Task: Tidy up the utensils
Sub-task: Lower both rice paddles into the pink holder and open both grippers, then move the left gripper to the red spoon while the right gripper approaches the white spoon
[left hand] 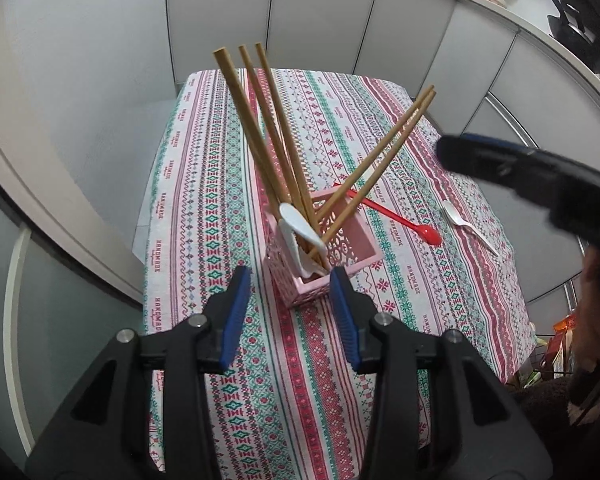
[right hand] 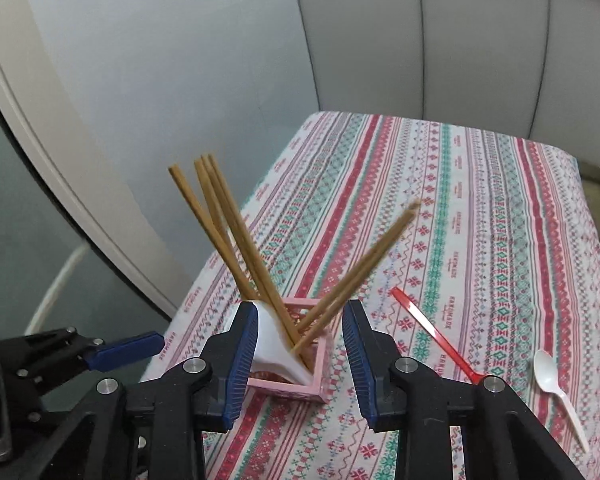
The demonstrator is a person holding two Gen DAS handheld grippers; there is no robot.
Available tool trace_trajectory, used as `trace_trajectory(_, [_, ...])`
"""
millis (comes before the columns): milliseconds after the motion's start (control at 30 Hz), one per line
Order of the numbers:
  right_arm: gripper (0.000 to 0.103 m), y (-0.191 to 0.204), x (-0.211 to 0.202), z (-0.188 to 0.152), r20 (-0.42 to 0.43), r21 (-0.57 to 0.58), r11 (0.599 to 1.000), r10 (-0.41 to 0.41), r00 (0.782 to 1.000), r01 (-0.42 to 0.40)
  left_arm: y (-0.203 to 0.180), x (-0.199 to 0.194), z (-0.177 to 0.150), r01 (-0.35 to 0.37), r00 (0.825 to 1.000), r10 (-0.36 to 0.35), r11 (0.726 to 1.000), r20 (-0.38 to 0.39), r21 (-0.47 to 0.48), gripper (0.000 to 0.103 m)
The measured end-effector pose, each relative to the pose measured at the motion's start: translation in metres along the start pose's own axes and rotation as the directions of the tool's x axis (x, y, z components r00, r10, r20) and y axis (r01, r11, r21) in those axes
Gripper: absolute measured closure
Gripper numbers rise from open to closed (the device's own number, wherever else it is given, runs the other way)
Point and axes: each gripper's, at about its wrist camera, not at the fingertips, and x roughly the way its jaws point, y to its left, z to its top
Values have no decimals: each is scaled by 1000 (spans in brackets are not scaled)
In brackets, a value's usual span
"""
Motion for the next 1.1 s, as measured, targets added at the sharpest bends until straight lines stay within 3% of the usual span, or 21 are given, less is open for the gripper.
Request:
trace_trajectory(367, [63, -60, -25, -14, -4, 78, 994, -80, 997, 80, -19, 3, -4, 26, 1000, -26, 999, -7, 29, 51])
trace_trajectory(533, [55, -93, -32, -29, -25, 114, 985, -126, 992, 128, -38, 6, -6, 41, 999, -40, 997, -13, 67, 41])
trace_trajectory(767, [46, -145, -33, -51, -79, 165, 964, -200, 977, 210, -72, 23, -6, 58, 997, -50, 988, -53, 143, 36])
trace_trajectory(833, [42, -156, -32, -57, -93, 170, 958, -219, 971, 232, -82, 28, -6, 63, 997, -52, 984, -65, 166, 30])
trace_trajectory(1100, [40, -202, -17, -80, -178, 176, 934, -279, 944, 310, -123, 53, -3, 57, 995, -31, 959, -97, 278, 26])
